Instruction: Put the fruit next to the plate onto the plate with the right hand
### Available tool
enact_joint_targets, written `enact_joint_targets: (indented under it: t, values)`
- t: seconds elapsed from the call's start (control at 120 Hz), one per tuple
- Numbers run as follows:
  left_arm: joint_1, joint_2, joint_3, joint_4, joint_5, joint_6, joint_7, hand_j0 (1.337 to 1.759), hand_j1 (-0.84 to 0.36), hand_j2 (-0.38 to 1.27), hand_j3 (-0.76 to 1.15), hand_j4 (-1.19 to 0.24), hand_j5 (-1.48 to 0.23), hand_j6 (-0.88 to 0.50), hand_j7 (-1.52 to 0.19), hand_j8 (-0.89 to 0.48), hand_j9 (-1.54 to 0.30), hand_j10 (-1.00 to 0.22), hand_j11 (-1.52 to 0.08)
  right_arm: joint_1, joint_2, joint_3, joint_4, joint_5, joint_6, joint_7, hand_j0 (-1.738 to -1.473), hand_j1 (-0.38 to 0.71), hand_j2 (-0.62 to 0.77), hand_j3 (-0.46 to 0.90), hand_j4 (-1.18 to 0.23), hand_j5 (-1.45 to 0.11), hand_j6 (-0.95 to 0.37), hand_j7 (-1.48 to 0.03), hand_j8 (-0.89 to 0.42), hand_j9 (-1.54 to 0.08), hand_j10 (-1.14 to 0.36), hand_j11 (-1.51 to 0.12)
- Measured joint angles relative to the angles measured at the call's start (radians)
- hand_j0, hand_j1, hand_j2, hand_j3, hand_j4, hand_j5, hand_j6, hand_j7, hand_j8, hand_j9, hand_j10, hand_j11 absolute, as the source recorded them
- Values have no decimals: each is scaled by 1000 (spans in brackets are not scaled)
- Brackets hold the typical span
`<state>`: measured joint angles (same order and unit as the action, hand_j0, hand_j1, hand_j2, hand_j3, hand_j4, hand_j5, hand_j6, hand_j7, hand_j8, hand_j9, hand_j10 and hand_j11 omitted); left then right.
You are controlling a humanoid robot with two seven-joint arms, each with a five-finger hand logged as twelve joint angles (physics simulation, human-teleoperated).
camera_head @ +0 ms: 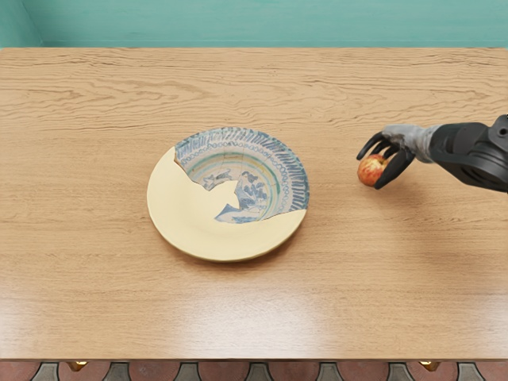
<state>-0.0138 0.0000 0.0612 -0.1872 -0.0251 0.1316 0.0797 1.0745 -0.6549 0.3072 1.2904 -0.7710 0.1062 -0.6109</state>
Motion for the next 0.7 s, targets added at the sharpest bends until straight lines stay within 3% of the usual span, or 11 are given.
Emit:
enact_joint_targets:
  t: [0.7]
  values:
    - [0,0,0,0,0,0,0,1658,341,1,0,-7,-9,-7,-9,-7,-9,-7,-9,48,260,31,-10,1,-90,0,-1658,262,117,0,-528,-719,-430,-704,-410,-707,-536,-706]
